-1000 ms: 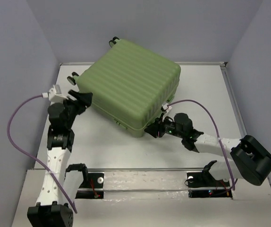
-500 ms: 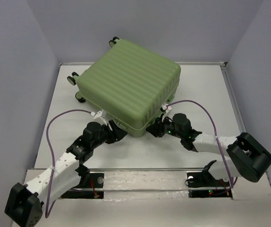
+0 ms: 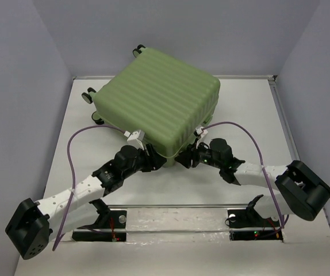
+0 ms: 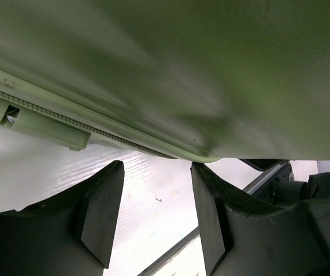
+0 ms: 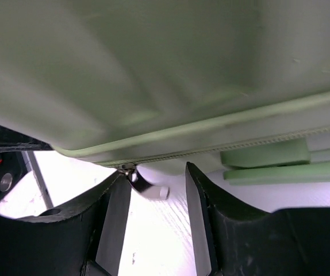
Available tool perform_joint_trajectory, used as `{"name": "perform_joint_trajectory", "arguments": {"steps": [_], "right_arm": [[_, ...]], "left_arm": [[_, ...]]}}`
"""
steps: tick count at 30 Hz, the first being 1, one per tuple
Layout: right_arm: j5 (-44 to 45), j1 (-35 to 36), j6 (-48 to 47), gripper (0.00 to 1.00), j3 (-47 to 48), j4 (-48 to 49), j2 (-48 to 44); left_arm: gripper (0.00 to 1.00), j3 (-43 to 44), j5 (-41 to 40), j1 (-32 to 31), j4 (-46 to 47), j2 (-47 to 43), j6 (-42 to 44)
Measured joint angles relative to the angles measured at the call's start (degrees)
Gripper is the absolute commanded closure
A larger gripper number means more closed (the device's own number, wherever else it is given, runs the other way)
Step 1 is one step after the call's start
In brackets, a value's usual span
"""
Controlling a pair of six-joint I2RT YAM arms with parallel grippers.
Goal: Pack the luggage
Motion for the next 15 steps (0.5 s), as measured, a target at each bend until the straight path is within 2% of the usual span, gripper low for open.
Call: {"name": "perform_joint_trajectory", "arguments": {"steps": [5,8,9,10,13,15], "right_arm": [[-1.6,0.4,0.0,0.53,0.0,1.1,0.0],[-1.8,0.7,0.0,0.62,0.0,2.1,0.0],[-1.8,0.8,0.0,0.67,-0.1,2.3,0.0],[-1.8,0.8,-0.1,0.67,-0.1,2.5,0.0],[-1.7,0.8,0.1,0.86,-0.1,2.9,0.0],[-1.7,0.9,0.2,0.92,-0.1,2.9,0.0]], "left_arm": [[0.4,0.0,-0.6,-0.1,-0.5,-1.2,0.3],[0.4,0.0,-1.0,-0.3,-0.6,-1.4,0.7],[0.41,0.0,-1.2,-0.3,-0.6,-1.6,0.9],[0.41,0.0,-1.2,-0.3,-0.6,-1.6,1.0],[0.41,0.0,-1.3,-0.4,-0.5,-1.6,1.3],[0.43,0.0,-1.4,-0.4,-0.5,-1.6,1.5]]}}
